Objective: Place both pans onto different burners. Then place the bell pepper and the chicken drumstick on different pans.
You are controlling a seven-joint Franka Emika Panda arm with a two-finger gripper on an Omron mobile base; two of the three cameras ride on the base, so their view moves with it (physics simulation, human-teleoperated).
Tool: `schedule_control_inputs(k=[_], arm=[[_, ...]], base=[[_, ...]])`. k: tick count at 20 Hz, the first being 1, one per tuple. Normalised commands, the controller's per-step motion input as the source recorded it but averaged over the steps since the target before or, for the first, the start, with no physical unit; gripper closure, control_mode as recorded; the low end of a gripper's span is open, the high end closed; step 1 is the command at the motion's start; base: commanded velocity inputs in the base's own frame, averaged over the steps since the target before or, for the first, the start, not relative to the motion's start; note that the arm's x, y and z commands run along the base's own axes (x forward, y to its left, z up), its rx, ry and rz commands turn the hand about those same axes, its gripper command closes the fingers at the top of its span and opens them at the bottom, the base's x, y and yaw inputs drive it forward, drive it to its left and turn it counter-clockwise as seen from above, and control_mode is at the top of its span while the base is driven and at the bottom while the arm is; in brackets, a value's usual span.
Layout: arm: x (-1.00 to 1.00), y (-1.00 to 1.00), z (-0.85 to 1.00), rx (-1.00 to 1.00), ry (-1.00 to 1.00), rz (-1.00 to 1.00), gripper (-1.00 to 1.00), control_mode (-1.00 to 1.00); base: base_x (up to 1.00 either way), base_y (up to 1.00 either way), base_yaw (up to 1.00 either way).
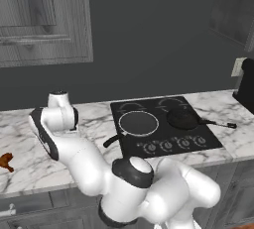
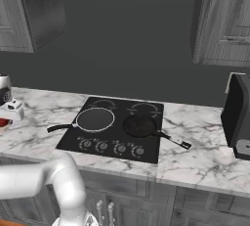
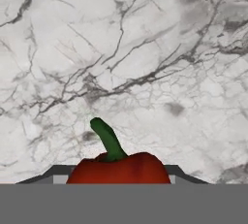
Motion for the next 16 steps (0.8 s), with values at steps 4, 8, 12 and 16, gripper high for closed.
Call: schedule_control_inputs(k=[4, 8, 12, 16], arm=[[-0.01, -0.54, 0.3, -0.02, 0.0, 0.1, 1.0, -1.0], [-0.03, -0.63, 0.41, -0.03, 0.0, 0.0, 1.0, -1.0], [0.0, -0.69, 0.44, 0.0, -0.03, 0.0, 1.0, -1.0], [-0.19, -0.71, 0.18, 0.0, -0.14, 0.0, 1.0, -1.0]], base=[[0.0, 0.0, 0.0], [0.0, 0.0, 0.0], [0.0, 0.0, 0.0], [0.0, 0.0, 0.0]])
